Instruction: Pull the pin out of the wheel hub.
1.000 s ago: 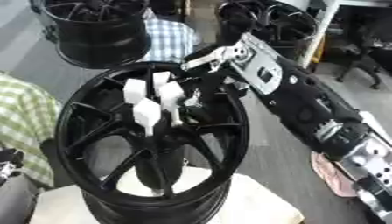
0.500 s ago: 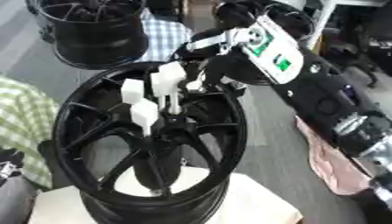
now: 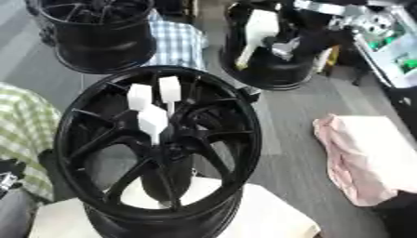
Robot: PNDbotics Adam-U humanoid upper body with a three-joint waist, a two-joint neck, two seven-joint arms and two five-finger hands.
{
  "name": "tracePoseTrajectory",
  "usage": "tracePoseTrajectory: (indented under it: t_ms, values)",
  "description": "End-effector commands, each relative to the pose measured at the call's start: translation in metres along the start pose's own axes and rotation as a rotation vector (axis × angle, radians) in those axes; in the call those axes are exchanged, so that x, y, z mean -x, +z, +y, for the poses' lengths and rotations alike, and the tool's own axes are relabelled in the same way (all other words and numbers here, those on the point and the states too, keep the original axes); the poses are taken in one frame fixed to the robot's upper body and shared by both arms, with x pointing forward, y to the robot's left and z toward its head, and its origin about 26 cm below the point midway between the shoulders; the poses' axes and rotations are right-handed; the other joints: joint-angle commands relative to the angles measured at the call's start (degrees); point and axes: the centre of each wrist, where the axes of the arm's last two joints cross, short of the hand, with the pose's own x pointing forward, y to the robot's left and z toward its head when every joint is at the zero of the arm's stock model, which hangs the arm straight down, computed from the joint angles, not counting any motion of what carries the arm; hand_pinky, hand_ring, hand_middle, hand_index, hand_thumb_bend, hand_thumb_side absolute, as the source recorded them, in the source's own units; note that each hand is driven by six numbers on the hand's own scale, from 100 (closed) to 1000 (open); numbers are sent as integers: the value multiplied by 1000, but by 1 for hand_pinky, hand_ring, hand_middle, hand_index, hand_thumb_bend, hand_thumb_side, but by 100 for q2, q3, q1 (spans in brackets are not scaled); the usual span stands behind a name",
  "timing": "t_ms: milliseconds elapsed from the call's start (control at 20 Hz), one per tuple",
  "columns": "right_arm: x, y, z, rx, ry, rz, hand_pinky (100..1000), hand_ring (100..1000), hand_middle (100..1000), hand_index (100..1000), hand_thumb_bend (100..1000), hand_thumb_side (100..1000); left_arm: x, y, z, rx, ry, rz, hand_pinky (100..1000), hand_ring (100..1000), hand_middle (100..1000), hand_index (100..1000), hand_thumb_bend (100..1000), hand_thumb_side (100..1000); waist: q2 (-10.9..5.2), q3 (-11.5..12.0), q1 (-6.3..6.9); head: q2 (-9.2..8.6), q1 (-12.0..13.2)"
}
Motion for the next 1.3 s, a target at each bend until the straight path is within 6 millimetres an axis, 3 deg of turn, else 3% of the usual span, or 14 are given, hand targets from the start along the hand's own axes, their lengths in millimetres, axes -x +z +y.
tracePoseTrajectory:
  t_ms: [50, 200, 250, 400, 450, 500, 650, 850, 1000, 1050, 1100, 1300]
  values:
    - [56, 40, -14, 265, -4, 212, 757, 689, 451, 562, 140, 257, -10, -4, 11, -24, -18, -32, 699, 702, 664, 809, 583, 567, -5, -26, 36, -12, 23]
    - [115, 82, 18, 400, -35, 456, 788, 764, 656, 795, 205, 309, -10, -5, 12, -29, -17, -33, 699, 702, 664, 809, 583, 567, 16, -48, 49, -12, 42]
    - [129, 95, 29, 442, -54, 516, 809, 805, 764, 875, 250, 398, -10, -5, 12, -31, -16, -33, 699, 702, 664, 809, 582, 567, 22, -59, 55, -12, 46]
    - [155, 122, 63, 600, -103, 630, 835, 836, 823, 902, 302, 538, -11, -5, 12, -33, -14, -36, 699, 702, 664, 809, 581, 568, 32, -75, 66, -12, 50]
    - [158, 126, 72, 644, -111, 649, 837, 835, 831, 909, 240, 672, -11, -6, 11, -33, -13, -36, 699, 702, 664, 809, 582, 568, 32, -75, 71, -12, 51]
    - [159, 126, 81, 688, -123, 656, 834, 832, 829, 907, 234, 686, -12, -6, 11, -32, -12, -37, 699, 702, 664, 809, 581, 568, 31, -72, 75, -12, 44]
    - [151, 116, 103, 759, -150, 619, 815, 801, 793, 885, 195, 690, -13, -7, 9, -27, -9, -40, 699, 702, 664, 809, 581, 569, 26, -52, 86, -12, 7]
    - [123, 79, 137, 760, -211, 496, 783, 755, 736, 859, 139, 663, -13, -9, 7, -19, -7, -41, 699, 702, 664, 809, 578, 570, 26, -25, 108, -12, -26]
    - [99, 52, 174, 715, -295, 421, 770, 735, 713, 850, 105, 654, -13, -9, 5, -14, -4, -41, 699, 702, 664, 809, 576, 570, 36, -10, 136, -12, -30]
    - [91, 45, 189, 696, -331, 402, 765, 726, 704, 847, 346, 447, -13, -10, 4, -13, -3, -41, 699, 702, 664, 809, 569, 568, 43, -9, 147, -12, -30]
    - [83, 39, 206, 680, -371, 386, 761, 718, 694, 843, 100, 647, -13, -10, 4, -12, -1, -42, 699, 702, 664, 809, 576, 571, 52, -10, 158, -12, -32]
    - [60, 29, 266, 620, -498, 360, 753, 698, 667, 826, 114, 643, -12, -10, 2, -9, 5, -43, 699, 702, 664, 808, 576, 570, 86, -11, 199, -12, -46]
